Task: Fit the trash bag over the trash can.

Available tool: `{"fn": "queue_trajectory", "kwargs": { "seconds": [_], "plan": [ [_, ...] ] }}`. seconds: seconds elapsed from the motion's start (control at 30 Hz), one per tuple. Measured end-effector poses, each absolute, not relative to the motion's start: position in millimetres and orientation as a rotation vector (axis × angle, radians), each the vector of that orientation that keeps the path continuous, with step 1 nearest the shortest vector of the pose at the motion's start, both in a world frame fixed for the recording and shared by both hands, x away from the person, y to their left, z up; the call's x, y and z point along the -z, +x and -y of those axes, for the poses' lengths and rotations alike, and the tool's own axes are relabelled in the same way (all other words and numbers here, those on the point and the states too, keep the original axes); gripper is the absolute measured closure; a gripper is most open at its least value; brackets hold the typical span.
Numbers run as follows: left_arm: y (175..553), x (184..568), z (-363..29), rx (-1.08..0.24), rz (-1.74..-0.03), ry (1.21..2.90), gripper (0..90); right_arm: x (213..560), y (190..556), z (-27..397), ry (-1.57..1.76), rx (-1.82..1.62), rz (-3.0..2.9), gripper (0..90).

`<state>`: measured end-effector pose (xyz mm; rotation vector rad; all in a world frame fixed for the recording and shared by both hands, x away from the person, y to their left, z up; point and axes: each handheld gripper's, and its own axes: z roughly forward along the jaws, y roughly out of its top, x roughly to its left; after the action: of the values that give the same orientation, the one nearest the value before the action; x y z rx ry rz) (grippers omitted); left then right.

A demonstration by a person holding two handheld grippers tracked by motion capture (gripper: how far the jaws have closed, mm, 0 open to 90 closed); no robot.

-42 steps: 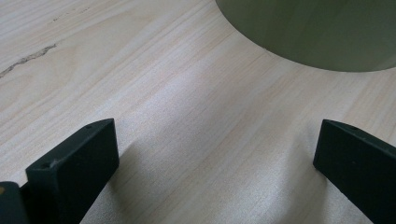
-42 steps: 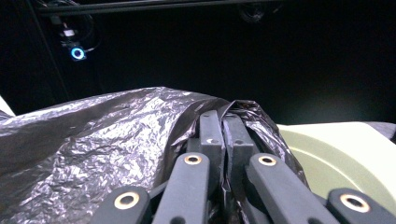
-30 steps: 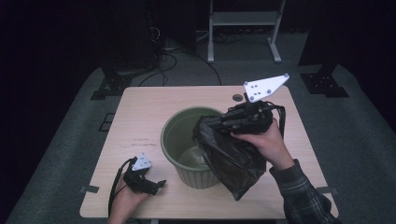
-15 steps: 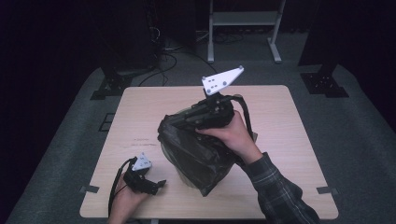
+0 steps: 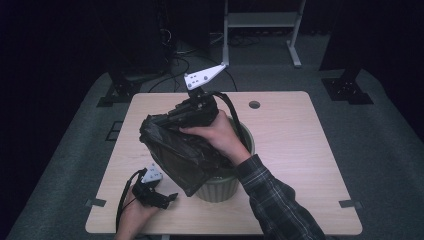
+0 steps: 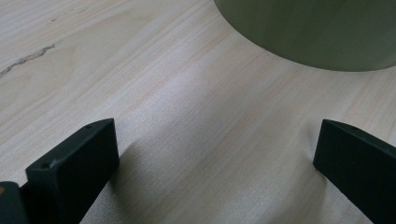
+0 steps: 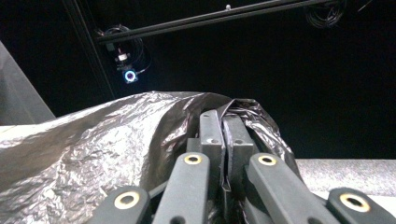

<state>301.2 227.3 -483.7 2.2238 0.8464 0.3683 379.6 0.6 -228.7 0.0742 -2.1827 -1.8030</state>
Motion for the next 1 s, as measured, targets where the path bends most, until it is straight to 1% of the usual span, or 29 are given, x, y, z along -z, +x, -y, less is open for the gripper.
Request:
{"fn": "queue_trajectory", "kwargs": {
  "seconds": [0.1, 0.2, 0.77, 1.0],
  "plan": [
    [301, 484, -227, -0.365, -0.84, 2.225, 0.0, 231, 378, -1, 0.074, 1.783, 2.208, 88.5],
    [301, 484, -227, -0.366, -0.84, 2.223, 0.0, 235, 375, 10, 0.065, 1.776, 2.244, 88.5],
    [301, 484, -227, -0.366, -0.839, 2.226, 0.0, 265, 363, 122, -0.155, 1.759, 2.455, 87.7],
    [301, 484, -227, -0.366, -0.84, 2.225, 0.0, 281, 362, 150, -0.284, 1.692, 2.63, 85.7]
  ]
}}
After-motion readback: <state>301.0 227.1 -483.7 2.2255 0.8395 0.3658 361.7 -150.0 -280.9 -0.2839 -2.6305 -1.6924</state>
